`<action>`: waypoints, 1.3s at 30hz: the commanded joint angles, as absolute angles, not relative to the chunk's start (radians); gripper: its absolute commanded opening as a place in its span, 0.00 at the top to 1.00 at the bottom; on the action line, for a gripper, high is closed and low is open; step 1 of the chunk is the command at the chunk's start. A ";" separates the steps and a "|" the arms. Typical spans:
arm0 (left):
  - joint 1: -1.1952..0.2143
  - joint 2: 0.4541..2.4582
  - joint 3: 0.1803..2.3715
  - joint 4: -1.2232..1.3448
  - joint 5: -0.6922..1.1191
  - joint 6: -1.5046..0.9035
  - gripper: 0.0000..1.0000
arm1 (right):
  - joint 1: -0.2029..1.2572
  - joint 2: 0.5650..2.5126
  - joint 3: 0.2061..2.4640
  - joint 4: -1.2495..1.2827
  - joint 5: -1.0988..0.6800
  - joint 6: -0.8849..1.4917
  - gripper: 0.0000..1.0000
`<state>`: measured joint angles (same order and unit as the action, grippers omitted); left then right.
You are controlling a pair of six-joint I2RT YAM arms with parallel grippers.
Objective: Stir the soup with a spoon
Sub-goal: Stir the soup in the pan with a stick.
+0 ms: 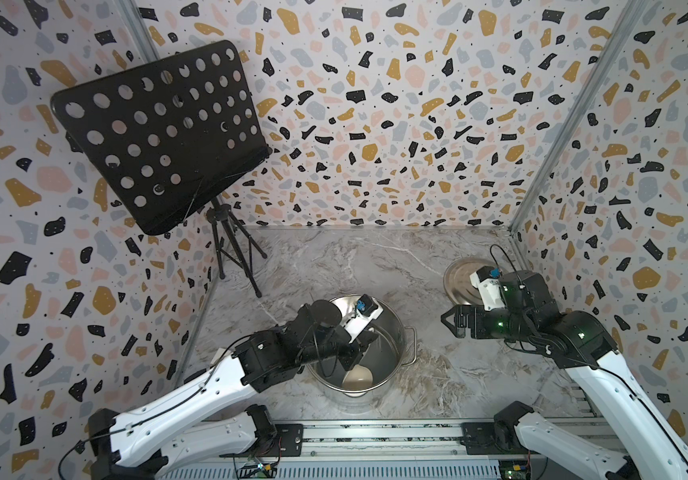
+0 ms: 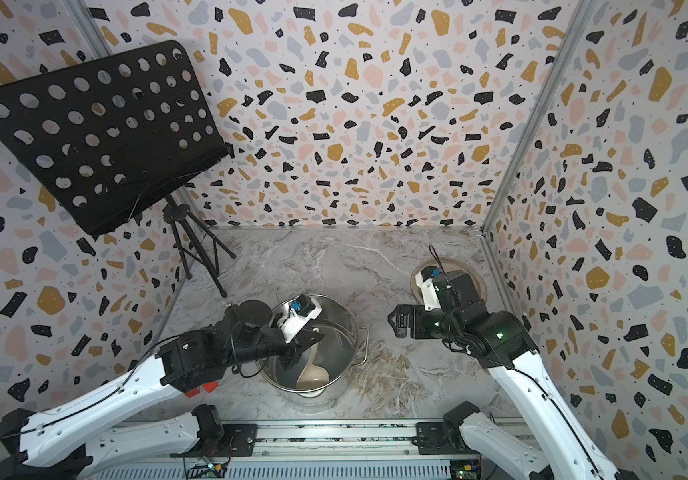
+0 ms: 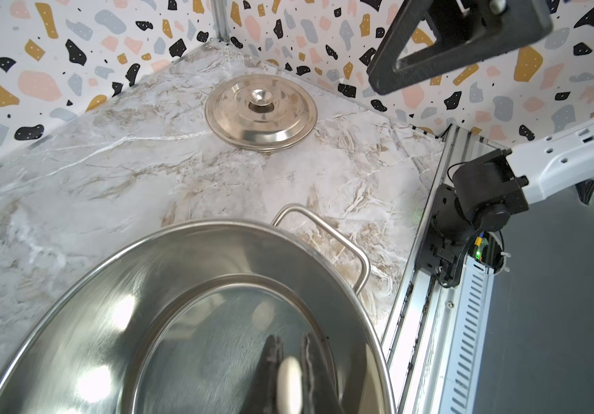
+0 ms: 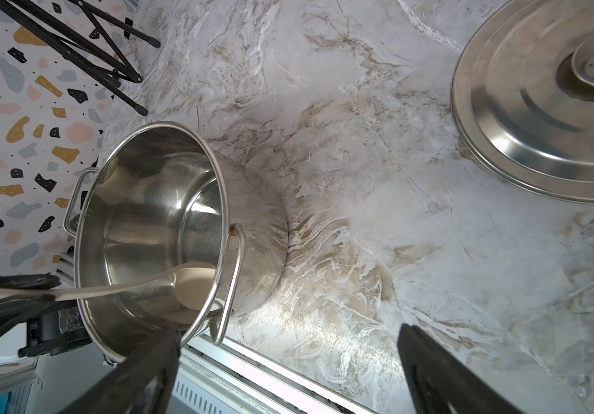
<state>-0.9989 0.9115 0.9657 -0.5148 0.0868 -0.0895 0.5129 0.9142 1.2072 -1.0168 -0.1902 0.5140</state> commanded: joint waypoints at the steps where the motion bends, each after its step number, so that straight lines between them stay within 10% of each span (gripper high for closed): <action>1: -0.987 0.869 0.940 -0.604 0.003 -0.084 1.00 | 0.514 0.923 1.230 -1.008 -0.193 0.502 0.00; 14: -0.846 0.938 1.004 -0.555 -0.267 -0.062 1.00 | 0.514 0.923 1.222 -0.995 -0.199 0.510 0.00; 39: -0.867 1.281 1.150 -0.209 0.355 -0.027 1.00 | 0.514 0.870 1.198 -1.004 -0.173 0.526 0.00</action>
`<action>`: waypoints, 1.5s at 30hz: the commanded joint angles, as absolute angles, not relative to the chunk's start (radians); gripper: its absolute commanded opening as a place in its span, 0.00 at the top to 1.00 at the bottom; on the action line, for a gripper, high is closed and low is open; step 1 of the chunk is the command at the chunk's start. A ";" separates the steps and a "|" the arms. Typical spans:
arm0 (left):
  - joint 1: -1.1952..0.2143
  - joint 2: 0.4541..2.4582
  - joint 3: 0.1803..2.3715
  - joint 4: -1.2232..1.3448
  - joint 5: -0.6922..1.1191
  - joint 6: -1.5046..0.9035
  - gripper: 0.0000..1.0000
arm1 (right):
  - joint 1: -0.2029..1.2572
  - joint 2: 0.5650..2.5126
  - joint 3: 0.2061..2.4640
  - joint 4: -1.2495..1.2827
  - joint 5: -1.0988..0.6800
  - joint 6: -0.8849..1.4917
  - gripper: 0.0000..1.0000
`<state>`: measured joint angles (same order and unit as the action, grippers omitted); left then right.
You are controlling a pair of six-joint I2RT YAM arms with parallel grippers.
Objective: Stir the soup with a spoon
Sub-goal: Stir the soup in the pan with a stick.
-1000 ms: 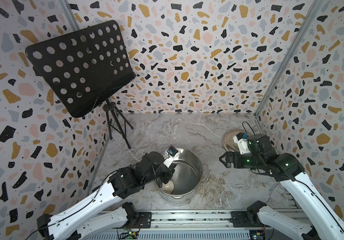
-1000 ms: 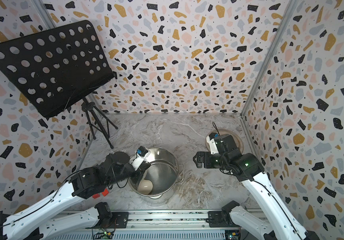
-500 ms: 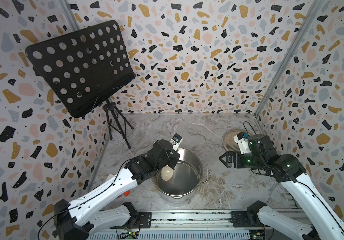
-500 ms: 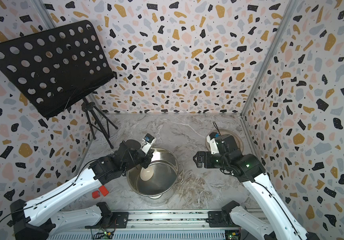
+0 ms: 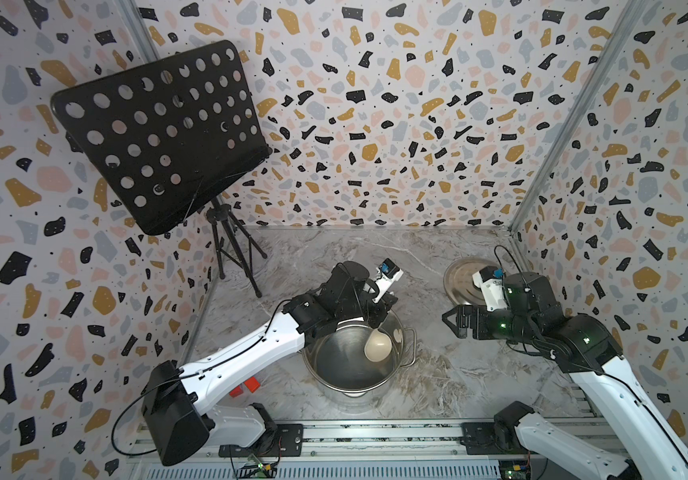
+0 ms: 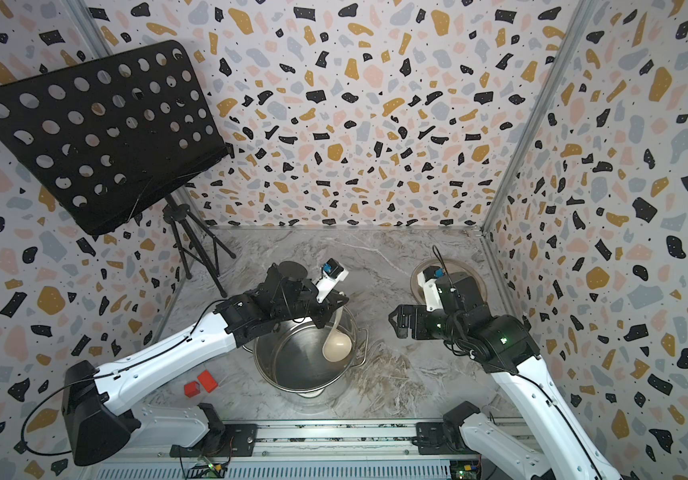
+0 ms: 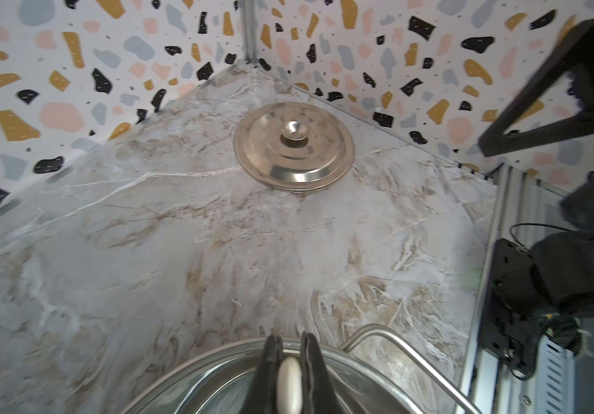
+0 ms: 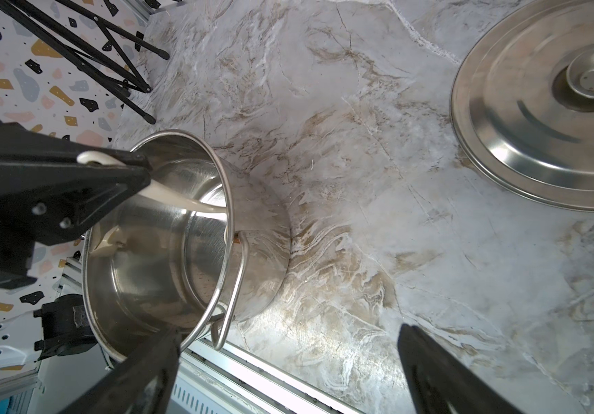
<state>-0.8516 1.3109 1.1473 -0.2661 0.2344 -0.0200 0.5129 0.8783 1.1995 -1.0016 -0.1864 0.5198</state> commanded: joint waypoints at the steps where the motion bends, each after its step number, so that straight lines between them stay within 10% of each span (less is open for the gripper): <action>1: -0.869 1.272 1.141 -0.210 0.373 -0.031 1.00 | 0.514 0.872 1.199 -1.003 -0.174 0.525 0.00; 12: -0.886 1.030 0.967 -0.431 0.419 -0.006 1.00 | 0.514 0.886 1.194 -1.000 -0.179 0.519 0.00; 28: -0.759 0.847 0.952 -0.604 -0.134 -0.050 1.00 | 0.515 0.922 1.212 -0.984 -0.204 0.511 0.00; 45: -0.716 1.228 1.116 -0.163 0.206 -0.082 1.00 | 0.514 0.892 1.212 -0.986 -0.204 0.517 0.00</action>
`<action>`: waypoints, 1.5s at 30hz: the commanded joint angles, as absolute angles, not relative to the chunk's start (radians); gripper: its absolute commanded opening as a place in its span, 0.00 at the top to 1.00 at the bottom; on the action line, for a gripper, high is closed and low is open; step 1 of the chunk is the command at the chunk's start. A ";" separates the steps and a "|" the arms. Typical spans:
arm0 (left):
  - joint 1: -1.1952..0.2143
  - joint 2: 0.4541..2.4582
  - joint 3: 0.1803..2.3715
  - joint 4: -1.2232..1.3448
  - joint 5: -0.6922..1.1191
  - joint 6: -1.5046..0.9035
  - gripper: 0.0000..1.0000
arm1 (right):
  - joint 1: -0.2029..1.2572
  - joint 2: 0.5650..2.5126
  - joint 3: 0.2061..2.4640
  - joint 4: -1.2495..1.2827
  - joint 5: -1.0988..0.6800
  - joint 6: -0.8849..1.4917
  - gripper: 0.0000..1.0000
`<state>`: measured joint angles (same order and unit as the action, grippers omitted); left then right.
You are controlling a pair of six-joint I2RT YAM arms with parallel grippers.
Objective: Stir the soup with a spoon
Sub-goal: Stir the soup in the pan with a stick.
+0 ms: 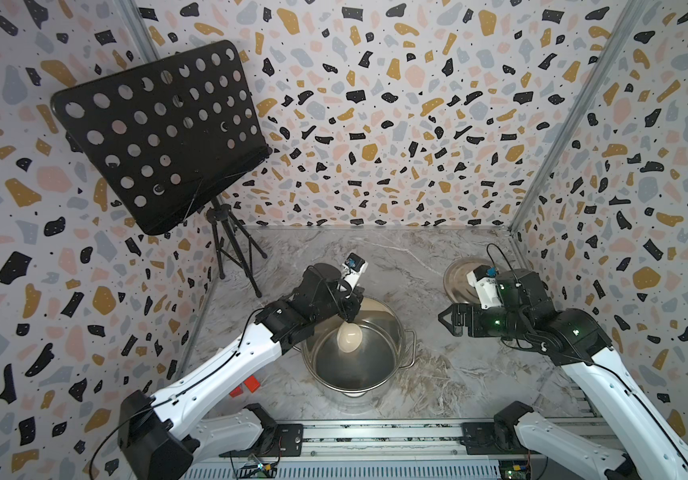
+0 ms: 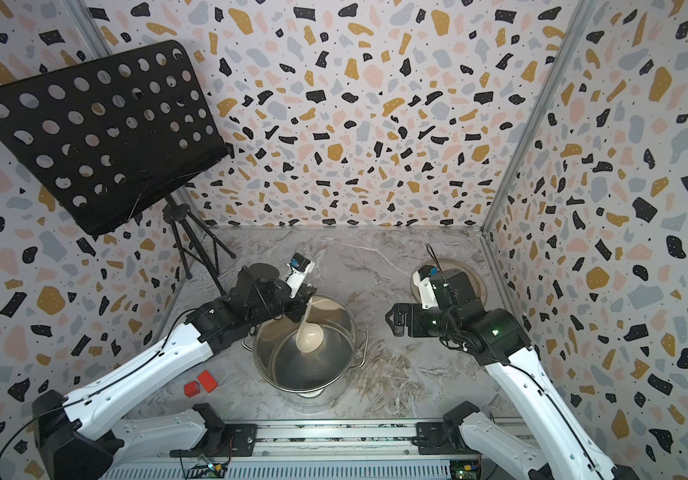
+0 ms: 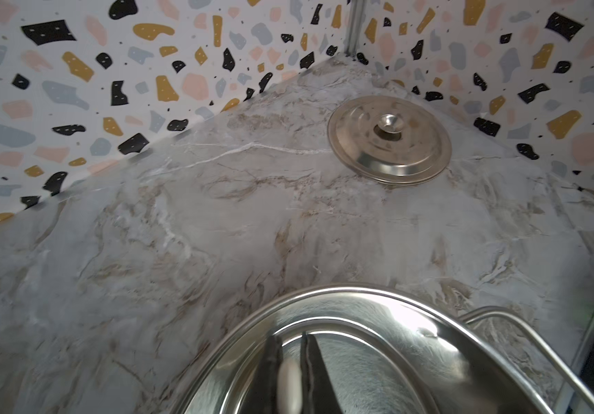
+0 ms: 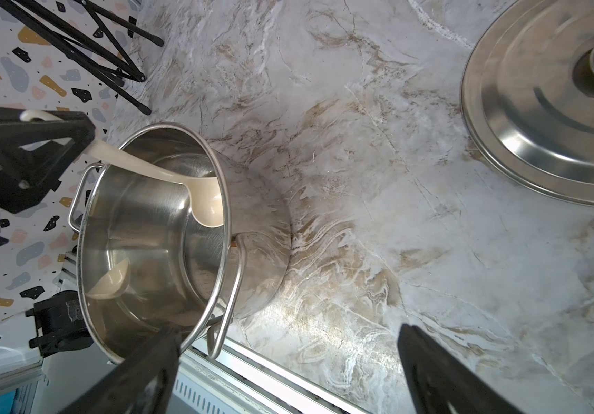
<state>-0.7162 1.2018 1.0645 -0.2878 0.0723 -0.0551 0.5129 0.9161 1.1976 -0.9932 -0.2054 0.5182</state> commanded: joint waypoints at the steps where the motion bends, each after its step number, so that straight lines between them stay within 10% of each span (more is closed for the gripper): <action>1: -0.718 1.249 1.124 -0.154 0.243 -0.090 1.00 | 0.514 0.890 1.211 -0.984 -0.203 0.517 0.00; 20: -0.853 1.001 0.894 -0.378 0.499 0.006 1.00 | 0.515 0.879 1.190 -0.984 -0.191 0.532 0.00; 34: -0.818 0.775 0.861 -0.599 -0.137 -0.027 1.00 | 0.514 0.906 1.198 -0.984 -0.201 0.521 0.00; 45: -0.758 0.992 0.969 -0.380 -0.175 -0.019 1.00 | 0.514 0.909 1.215 -0.984 -0.207 0.508 0.00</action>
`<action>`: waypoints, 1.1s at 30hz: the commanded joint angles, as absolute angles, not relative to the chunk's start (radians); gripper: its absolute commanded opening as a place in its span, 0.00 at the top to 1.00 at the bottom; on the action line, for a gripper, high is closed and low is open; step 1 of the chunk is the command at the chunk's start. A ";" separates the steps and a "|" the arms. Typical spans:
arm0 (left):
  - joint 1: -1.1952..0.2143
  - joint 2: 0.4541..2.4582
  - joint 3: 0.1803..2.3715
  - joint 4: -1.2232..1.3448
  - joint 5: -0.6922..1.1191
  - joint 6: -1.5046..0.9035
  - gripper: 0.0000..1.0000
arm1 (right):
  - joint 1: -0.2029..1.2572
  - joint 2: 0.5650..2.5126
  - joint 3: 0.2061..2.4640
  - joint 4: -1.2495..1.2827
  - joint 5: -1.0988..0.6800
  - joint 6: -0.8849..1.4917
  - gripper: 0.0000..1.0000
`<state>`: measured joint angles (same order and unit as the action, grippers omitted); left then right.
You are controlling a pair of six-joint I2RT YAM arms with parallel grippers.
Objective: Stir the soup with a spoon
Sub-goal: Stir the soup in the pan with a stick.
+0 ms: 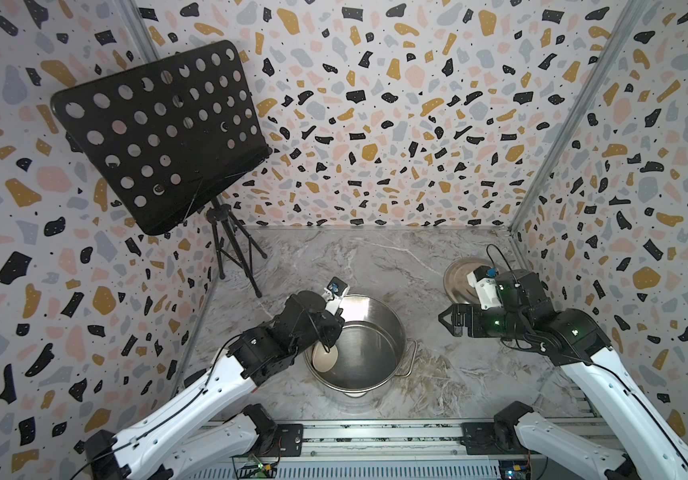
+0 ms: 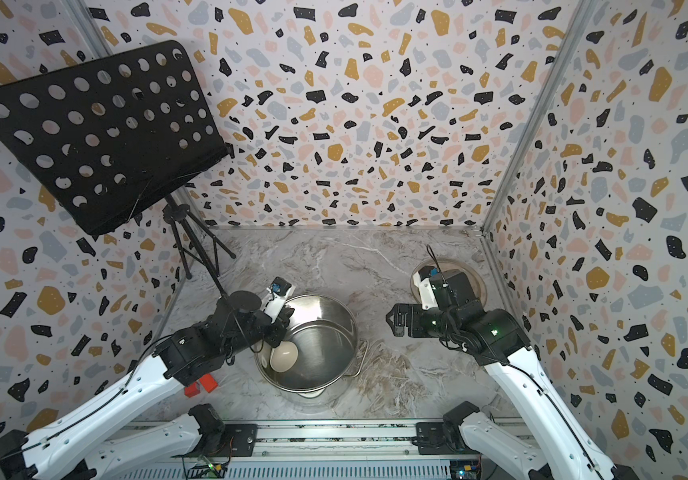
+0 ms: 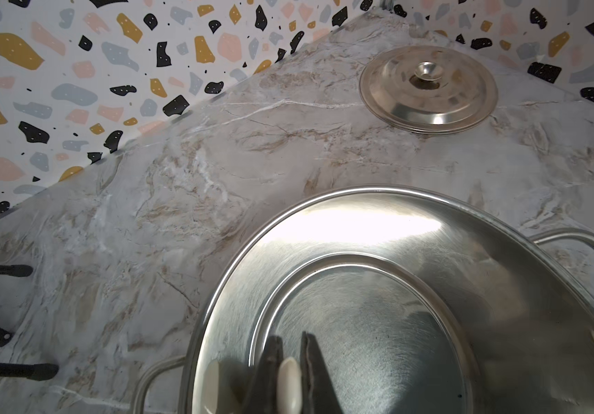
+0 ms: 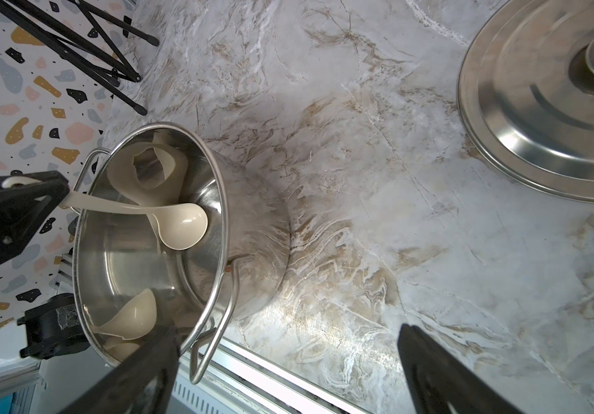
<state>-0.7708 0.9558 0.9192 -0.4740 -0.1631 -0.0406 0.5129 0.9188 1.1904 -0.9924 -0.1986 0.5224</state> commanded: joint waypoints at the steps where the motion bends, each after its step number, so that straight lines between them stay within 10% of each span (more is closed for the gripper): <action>1: -0.758 1.018 0.982 -0.350 -0.135 -0.019 1.00 | 0.515 0.907 1.214 -0.985 -0.206 0.510 0.00; 17: -0.822 1.268 1.145 -0.246 0.454 -0.003 1.00 | 0.515 0.870 1.190 -0.985 -0.190 0.526 0.00; 33: -0.865 0.934 0.889 -0.450 0.464 0.020 1.00 | 0.514 0.879 1.177 -0.984 -0.188 0.530 0.00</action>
<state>-0.8597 0.9890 0.9203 -0.3988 0.4816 0.0257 0.5129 0.8806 1.1801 -0.9905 -0.1932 0.5236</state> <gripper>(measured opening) 0.093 0.994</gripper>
